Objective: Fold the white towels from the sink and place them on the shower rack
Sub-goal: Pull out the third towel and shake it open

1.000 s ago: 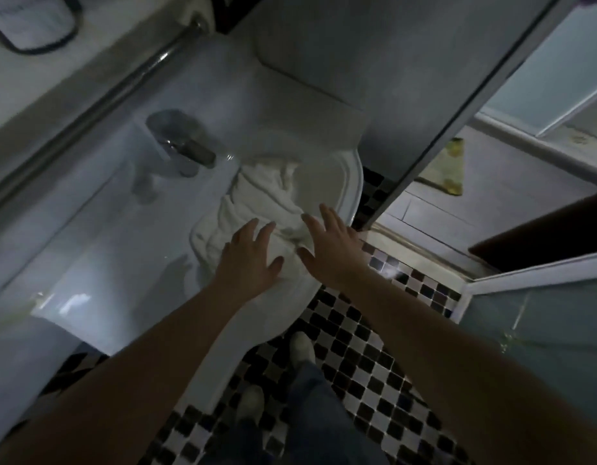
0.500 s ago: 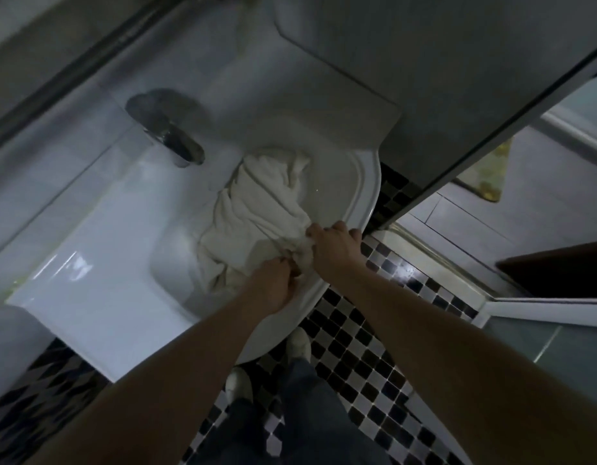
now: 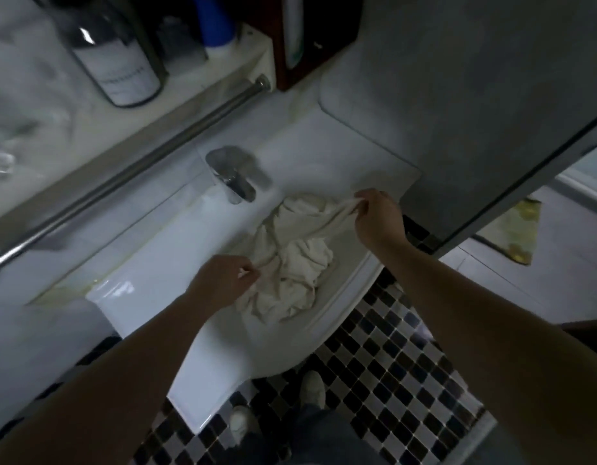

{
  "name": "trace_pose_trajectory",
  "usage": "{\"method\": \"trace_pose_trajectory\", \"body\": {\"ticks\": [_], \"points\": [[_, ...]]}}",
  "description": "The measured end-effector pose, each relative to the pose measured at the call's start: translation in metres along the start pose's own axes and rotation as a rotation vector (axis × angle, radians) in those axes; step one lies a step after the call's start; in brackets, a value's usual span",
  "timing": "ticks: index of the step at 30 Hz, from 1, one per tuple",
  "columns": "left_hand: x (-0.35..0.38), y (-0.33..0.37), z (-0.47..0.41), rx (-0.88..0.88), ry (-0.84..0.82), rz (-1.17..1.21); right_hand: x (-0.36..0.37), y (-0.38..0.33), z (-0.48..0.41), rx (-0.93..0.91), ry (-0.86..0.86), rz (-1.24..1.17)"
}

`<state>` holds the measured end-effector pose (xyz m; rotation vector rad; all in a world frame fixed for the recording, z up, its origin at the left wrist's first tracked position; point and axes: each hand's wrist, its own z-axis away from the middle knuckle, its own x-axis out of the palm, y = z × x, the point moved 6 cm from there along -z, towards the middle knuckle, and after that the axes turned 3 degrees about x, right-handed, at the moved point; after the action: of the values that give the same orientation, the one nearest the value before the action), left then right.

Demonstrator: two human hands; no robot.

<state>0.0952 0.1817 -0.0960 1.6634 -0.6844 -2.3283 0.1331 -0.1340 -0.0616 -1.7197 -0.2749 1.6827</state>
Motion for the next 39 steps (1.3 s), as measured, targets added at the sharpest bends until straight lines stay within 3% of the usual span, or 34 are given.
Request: {"method": "trace_pose_trajectory", "body": {"ticks": [5,7,11,16,19,21,23,31,35,39], "points": [[-0.053,-0.022,0.015,-0.138,0.214,0.178,-0.02,-0.058,0.0,-0.213,0.024,-0.149],[-0.066,-0.017,0.016,-0.13,0.224,0.201,-0.022,-0.092,0.008,-0.337,-0.012,-0.208],[-0.077,0.026,0.006,0.054,0.186,0.174,-0.02,-0.149,0.024,-0.478,-0.177,-0.309],[-0.11,0.095,-0.002,0.271,0.386,0.346,-0.035,-0.203,0.048,-0.661,-0.263,-0.288],[-0.124,0.107,-0.01,0.235,0.449,0.27,-0.056,-0.218,0.053,-0.744,-0.221,-0.22],[-0.133,0.103,-0.013,0.185,0.457,0.214,-0.078,-0.226,0.055,-0.779,-0.084,-0.195],[-0.141,0.097,-0.01,0.179,0.466,0.244,-0.1,-0.228,0.056,-0.775,0.082,-0.269],[-0.167,0.051,0.003,0.125,0.422,0.411,-0.155,-0.228,0.063,-0.604,0.409,-0.496],[-0.171,0.035,0.013,0.16,0.32,0.433,-0.155,-0.216,0.063,-0.476,0.449,-0.45],[-0.18,0.021,0.02,0.197,0.438,0.383,-0.147,-0.206,0.065,-0.379,0.461,-0.444]]}}
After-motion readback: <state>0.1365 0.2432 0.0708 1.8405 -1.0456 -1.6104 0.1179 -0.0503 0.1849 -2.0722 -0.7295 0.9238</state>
